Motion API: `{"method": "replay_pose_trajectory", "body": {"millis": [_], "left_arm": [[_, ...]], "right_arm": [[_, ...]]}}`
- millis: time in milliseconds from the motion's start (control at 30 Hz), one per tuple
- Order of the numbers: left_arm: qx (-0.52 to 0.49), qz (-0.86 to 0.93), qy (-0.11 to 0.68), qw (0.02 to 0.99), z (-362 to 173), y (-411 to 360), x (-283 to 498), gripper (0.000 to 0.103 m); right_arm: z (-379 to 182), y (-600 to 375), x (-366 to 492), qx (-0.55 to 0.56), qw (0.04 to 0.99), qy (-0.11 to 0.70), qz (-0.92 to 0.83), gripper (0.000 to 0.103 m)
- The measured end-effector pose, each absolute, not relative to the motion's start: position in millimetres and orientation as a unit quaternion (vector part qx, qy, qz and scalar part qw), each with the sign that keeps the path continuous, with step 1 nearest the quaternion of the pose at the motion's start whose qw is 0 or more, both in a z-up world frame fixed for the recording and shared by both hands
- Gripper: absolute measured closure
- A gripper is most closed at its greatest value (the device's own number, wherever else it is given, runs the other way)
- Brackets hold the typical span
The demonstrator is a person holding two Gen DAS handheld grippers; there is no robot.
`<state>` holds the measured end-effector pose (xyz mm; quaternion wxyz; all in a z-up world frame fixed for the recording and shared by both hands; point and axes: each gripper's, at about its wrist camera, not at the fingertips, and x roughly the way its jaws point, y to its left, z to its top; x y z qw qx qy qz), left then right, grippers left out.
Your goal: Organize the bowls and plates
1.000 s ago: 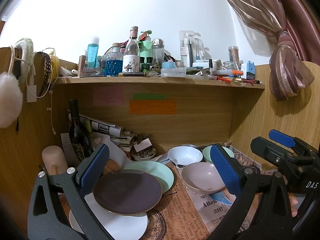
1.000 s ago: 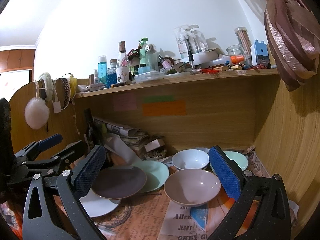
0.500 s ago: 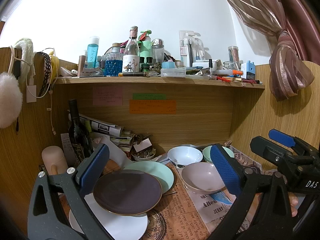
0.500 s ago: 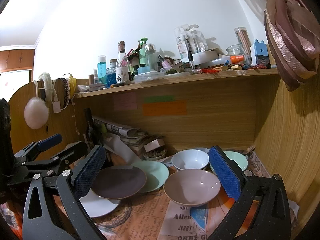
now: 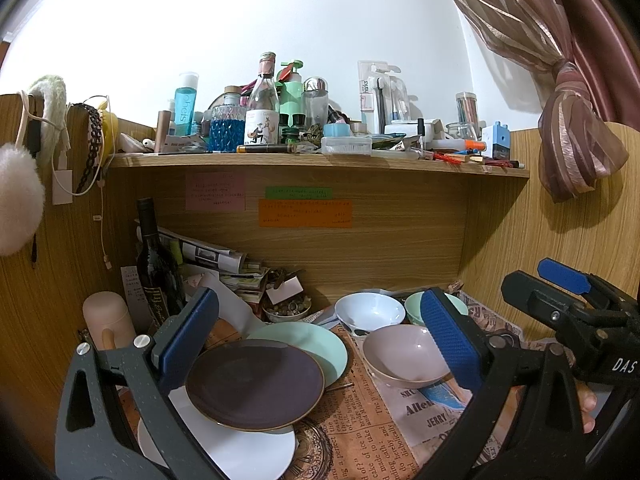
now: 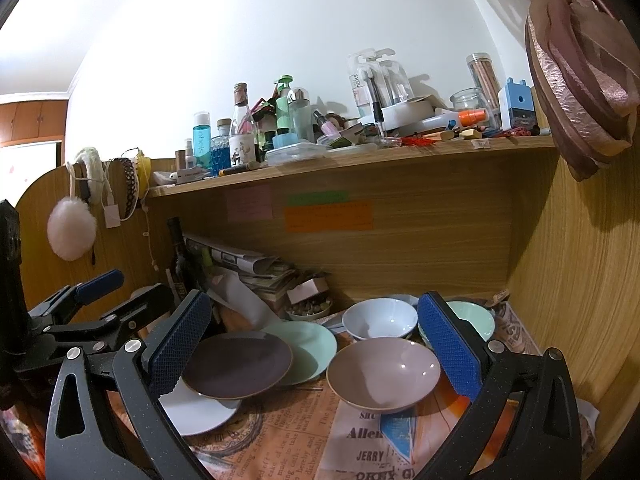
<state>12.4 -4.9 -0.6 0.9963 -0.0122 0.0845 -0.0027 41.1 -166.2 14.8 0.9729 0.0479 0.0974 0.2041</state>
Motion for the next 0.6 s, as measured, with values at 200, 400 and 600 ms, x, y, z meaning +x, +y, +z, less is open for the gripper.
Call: {"method": "replay_pose_trajectory", "body": {"millis": [200,400,600], "left_arm": [[-0.013,-0.003,0.085,0.996,-1.3,-5.2,12.6,0.0],[-0.015,-0.003,0.09,0.996,-5.3,-3.9,16.8,0.0],[-0.019,-0.004,0.099,0.995,-12.7,2.3,23.6,0.0]], "right_arm": [[14.8,-166.0,41.3,0.048,0.973,0.097,0.204,0.0],[14.3,-164.1,45.0,0.046,0.973,0.102,0.204,0.0],[10.4,-156.5,51.9,0.045,0.973,0.108,0.198,0.0]]}}
